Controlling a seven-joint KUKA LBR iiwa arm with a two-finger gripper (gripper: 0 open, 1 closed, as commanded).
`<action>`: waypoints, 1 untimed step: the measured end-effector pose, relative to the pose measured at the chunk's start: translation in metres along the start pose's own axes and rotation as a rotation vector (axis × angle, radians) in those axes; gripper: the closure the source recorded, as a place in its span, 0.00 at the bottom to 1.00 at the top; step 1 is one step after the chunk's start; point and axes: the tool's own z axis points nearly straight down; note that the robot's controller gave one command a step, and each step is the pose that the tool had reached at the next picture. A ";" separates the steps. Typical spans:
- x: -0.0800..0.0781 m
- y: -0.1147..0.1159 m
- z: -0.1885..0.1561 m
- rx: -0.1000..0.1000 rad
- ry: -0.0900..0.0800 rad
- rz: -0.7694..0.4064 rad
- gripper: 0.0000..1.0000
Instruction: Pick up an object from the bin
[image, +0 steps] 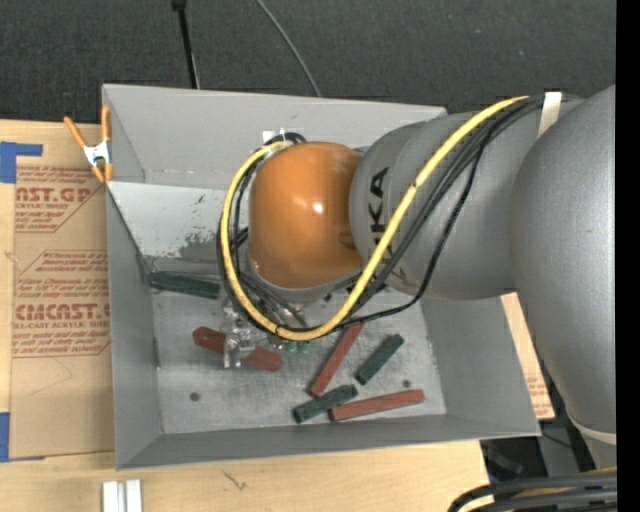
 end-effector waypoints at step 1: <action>0.000 -0.003 -0.048 0.003 0.006 -0.004 1.00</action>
Offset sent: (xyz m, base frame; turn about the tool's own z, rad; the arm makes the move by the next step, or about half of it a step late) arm 0.0282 -0.0316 0.1096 0.0724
